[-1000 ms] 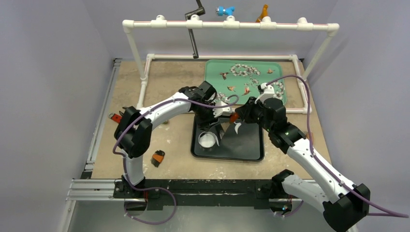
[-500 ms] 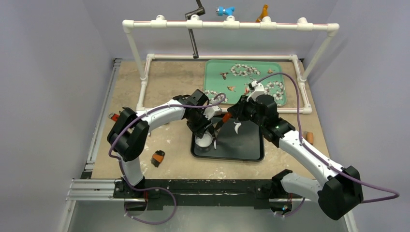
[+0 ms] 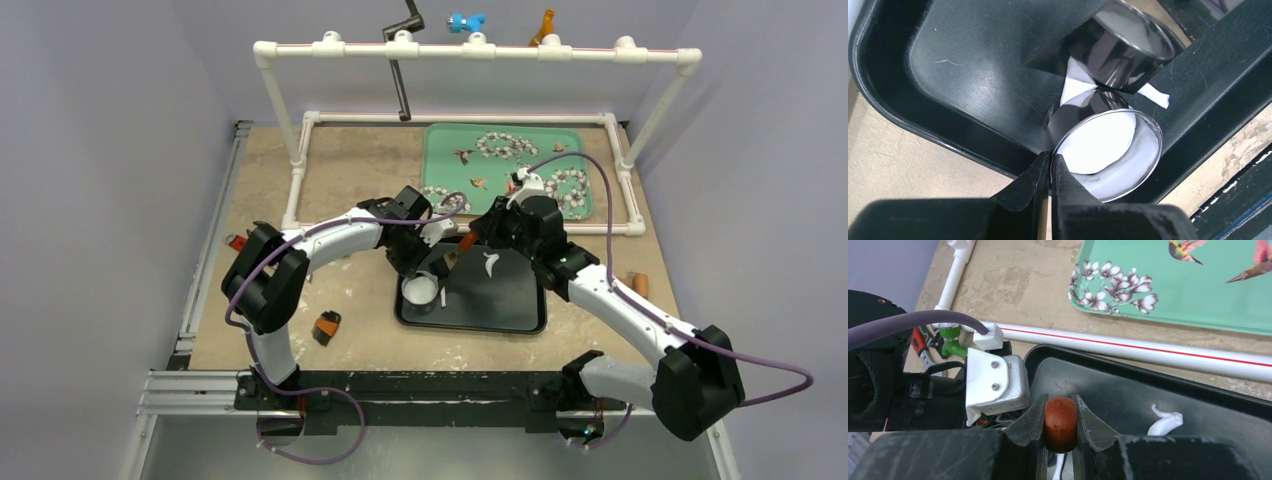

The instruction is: Roll out the dumpling wrappers from the dough

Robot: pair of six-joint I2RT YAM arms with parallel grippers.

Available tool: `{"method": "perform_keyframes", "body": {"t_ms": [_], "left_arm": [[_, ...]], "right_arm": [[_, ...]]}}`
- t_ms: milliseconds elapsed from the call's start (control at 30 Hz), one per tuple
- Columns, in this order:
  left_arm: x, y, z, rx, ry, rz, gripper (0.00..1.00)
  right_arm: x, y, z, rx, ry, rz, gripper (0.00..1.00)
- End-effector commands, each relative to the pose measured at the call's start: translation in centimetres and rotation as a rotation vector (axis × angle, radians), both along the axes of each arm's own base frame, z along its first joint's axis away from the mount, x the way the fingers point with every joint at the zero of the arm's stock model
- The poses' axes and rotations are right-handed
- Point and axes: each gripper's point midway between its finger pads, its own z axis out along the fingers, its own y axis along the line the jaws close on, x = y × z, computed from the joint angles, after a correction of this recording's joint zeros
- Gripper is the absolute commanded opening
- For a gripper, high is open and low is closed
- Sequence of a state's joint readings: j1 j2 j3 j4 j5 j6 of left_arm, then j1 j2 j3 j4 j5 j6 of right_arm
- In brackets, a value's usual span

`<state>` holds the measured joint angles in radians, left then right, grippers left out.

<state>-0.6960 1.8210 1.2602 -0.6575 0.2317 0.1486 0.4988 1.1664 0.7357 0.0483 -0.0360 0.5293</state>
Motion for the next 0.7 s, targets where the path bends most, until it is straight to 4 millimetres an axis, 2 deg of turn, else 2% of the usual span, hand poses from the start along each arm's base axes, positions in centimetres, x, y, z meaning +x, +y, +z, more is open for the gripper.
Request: {"method": "perform_keyframes", "body": {"t_ms": [0, 167, 267, 667], "left_arm": [[1.0, -0.3, 0.9, -0.024, -0.066, -0.019, 0.00], [1.4, -0.6, 0.9, -0.027, -0.083, -0.059, 0.00], [1.1, -1.0, 0.7, -0.041, -0.066, -0.072, 0.00], [2.8, -2.7, 2.6, -0.074, -0.125, -0.135, 0.00]], "right_arm": [[0.9, -4.5, -0.2, -0.145, -0.044, -0.197, 0.00], [0.6, -8.3, 0.5, -0.247, -0.062, -0.349, 0.00], [0.3, -9.9, 1.4, -0.287, -0.075, -0.412, 0.00], [-1.1, -11.4, 7.5, -0.253, -0.193, -0.438, 0.00]]}}
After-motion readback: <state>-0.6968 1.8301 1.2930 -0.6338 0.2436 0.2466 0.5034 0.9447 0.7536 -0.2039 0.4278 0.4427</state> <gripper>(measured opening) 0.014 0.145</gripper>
